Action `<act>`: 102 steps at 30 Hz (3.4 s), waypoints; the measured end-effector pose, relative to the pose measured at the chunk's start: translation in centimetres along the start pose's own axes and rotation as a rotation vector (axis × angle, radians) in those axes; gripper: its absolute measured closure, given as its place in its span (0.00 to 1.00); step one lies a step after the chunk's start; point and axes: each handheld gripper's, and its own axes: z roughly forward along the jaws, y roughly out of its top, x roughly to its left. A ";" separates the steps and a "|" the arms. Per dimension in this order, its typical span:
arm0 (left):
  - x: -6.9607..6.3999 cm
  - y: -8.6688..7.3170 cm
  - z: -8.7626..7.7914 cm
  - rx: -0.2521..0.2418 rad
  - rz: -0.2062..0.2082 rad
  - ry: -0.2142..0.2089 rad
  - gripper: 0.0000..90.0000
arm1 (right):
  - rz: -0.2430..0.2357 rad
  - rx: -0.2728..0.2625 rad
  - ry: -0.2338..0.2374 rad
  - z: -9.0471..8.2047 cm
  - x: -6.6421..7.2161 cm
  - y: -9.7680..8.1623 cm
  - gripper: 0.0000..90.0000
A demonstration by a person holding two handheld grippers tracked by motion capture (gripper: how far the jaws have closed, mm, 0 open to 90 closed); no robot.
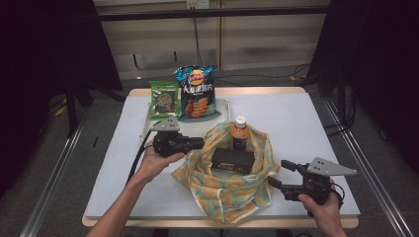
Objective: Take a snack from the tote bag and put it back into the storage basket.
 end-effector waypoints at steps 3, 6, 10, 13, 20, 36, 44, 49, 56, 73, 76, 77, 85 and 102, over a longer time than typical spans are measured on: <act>0.1 -0.3 1.0 0.024 -0.013 0.012 0.79 | -0.008 0.018 0.005 0.5 0.1 0.5 0.26; -0.1 -0.5 2.0 0.048 -0.011 0.012 0.69 | -0.038 0.037 -0.001 1.4 0.0 1.2 0.26; 0.0 -0.9 2.9 0.077 -0.011 0.038 0.54 | -0.045 0.035 -0.012 3.0 -0.5 2.5 0.28; 0.4 -1.4 3.5 0.102 -0.009 0.063 0.45 | -0.050 0.043 -0.034 4.3 -0.7 2.9 0.30; 1.1 -2.4 4.6 0.133 -0.031 0.075 0.33 | -0.064 0.096 -0.054 6.8 -0.9 2.0 0.32; 2.9 -3.2 1.8 0.133 -0.059 0.125 1.00 | -0.045 0.125 -0.078 6.7 -1.7 1.5 0.66; 3.8 -4.4 2.7 0.170 -0.086 0.173 1.00 | -0.058 0.117 -0.097 6.2 -1.5 1.3 0.93; 2.6 -4.2 3.3 0.208 -0.056 0.129 1.00 | -0.055 0.117 -0.106 5.8 -2.0 1.1 0.99; 1.0 -4.1 3.5 0.234 -0.022 0.085 1.00 | -0.043 0.127 -0.124 5.5 -3.2 0.8 0.99; -1.6 -4.8 2.4 0.238 -0.029 0.032 1.00 | -0.043 0.134 -0.172 5.6 -4.8 0.5 0.97; -1.3 -4.9 2.2 0.219 -0.054 0.059 0.95 | -0.046 0.136 -0.168 5.5 -4.6 0.5 0.96; -1.3 -4.8 2.1 0.212 -0.052 0.070 0.85 | -0.045 0.135 -0.165 5.5 -4.5 0.5 0.96; -2.2 -3.0 0.4 0.099 -0.001 0.085 0.68 | -0.052 0.123 -0.147 5.4 -4.1 0.7 0.96; -1.7 -1.0 5.2 0.106 0.045 -0.011 0.60 | -0.043 0.123 -0.126 5.6 -4.0 0.6 0.90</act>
